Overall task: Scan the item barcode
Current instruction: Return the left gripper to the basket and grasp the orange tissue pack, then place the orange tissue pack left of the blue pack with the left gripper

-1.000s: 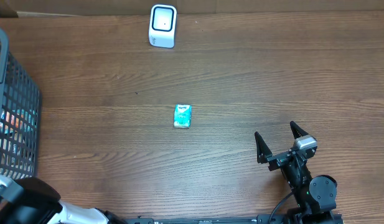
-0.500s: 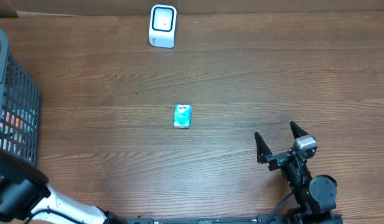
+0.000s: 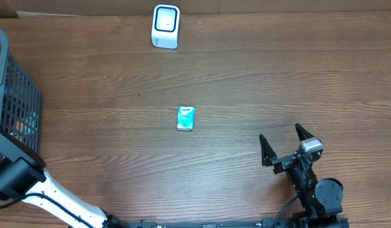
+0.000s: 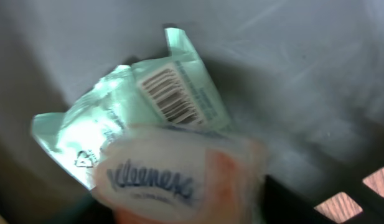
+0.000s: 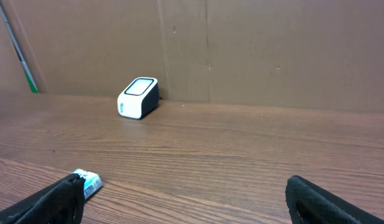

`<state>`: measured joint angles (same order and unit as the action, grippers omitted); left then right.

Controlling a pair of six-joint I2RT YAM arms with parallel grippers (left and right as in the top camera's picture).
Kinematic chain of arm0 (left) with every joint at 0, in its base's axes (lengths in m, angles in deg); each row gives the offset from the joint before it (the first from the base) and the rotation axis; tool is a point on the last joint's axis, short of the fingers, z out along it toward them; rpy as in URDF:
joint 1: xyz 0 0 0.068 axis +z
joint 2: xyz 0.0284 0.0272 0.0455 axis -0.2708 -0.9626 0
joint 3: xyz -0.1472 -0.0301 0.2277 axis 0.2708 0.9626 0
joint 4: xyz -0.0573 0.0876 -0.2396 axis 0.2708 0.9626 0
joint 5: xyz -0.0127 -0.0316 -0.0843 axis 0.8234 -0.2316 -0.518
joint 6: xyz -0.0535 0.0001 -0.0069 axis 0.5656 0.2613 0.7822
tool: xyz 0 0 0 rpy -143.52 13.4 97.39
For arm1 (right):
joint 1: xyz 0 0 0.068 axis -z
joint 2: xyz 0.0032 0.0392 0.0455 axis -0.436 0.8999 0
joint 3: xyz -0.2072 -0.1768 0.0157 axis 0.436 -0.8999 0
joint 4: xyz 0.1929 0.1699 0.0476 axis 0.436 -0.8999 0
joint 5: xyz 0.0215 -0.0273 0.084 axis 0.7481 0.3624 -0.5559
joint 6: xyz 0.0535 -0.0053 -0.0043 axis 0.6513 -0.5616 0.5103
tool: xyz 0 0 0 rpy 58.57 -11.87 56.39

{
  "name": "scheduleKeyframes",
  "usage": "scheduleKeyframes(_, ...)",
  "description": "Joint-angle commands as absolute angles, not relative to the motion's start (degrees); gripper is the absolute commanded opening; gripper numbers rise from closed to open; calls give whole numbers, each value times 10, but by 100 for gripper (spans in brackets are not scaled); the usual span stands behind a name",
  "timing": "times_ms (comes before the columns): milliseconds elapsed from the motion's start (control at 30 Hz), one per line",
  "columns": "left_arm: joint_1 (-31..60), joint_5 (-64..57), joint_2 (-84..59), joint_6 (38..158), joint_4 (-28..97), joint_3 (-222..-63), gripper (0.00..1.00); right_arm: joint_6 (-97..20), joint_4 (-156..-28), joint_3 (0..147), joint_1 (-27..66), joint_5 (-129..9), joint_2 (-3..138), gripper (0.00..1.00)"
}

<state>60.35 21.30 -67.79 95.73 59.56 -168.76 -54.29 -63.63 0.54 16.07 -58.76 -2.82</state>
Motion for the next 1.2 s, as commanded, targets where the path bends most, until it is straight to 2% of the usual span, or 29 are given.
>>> scheduleKeyframes(0, 600, 224, -693, 948, 605, -1685, 23, -542, -633, 0, 162, -586, -32, 100)
scheduleKeyframes(33, 600, 224, -692, 948, 611, -1686, 18, -541, -633, 0, 162, -586, -32, 100)
scheduleKeyframes(200, 600, 227, -689, 948, 653, -1712, 4, -542, -633, 0, 162, -586, -32, 100)
scheduleKeyframes(300, 600, 228, -688, 956, 726, -1797, 4, -541, -633, 0, 162, -586, -32, 100)
scheduleKeyframes(500, 600, 224, -680, 991, 888, -2095, 4, -541, -633, 0, 162, -586, -32, 100)
scheduleKeyframes(567, 595, 171, -650, 1005, 933, -2227, 4, -541, -633, 0, 162, -586, -32, 100)
scheduleKeyframes(633, 585, 145, -625, 1007, 954, -2275, 4, -541, -633, 0, 162, -586, -32, 100)
scheduleKeyframes(767, 521, 146, -568, 985, 976, -2301, 4, -541, -633, 0, 162, -586, -32, 100)
scheduleKeyframes(1000, 285, 170, -525, 960, 976, -2297, 4, -542, -633, 0, 162, -586, -32, 100)
scheduleKeyframes(1167, 136, 213, -525, 966, 976, -2220, 4, -542, -633, 0, 162, -586, -32, 100)
